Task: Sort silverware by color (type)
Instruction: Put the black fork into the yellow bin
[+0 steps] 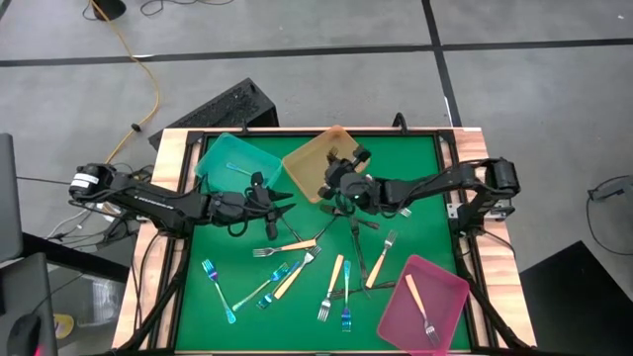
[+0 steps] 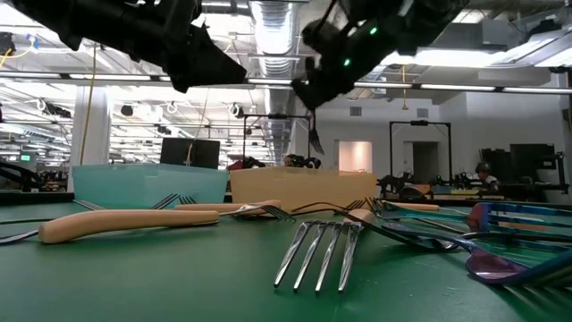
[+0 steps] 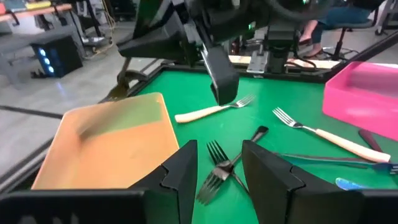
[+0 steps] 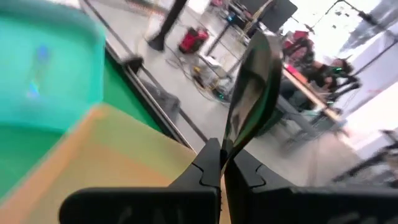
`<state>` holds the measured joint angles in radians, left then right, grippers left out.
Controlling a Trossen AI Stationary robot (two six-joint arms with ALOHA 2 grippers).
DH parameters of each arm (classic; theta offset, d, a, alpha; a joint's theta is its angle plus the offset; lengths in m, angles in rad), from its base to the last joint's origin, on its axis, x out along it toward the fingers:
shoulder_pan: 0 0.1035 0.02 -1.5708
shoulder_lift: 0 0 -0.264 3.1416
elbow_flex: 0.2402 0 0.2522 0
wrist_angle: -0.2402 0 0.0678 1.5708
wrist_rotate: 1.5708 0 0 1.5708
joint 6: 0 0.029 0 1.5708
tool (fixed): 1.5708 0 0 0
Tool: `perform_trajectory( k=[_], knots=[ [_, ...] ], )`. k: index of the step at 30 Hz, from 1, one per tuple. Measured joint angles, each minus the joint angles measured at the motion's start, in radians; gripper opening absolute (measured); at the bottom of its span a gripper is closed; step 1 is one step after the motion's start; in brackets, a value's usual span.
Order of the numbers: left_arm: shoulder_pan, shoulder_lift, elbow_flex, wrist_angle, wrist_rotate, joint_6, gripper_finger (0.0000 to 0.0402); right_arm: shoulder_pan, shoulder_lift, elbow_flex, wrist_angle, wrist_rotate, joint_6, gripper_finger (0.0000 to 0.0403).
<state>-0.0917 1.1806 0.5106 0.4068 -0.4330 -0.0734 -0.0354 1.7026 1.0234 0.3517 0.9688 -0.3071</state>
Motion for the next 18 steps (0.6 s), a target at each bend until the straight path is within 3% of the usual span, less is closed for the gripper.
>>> perform_trajectory(
  k=[6,10,18],
  knots=[
    [-0.004,-0.031,0.000,-0.073,0.008,-0.028,0.0114,0.017,0.190,0.141,0.026,0.076,-0.192,0.0023],
    [-0.006,-0.084,0.000,-0.091,0.003,-0.025,0.0114,-0.009,0.290,0.241,-0.040,0.055,-0.269,0.0023],
    [-0.001,-0.211,0.000,-0.162,-0.022,-0.001,0.0114,-0.114,0.298,0.376,-0.436,-0.180,-0.050,0.0023]
  ],
)
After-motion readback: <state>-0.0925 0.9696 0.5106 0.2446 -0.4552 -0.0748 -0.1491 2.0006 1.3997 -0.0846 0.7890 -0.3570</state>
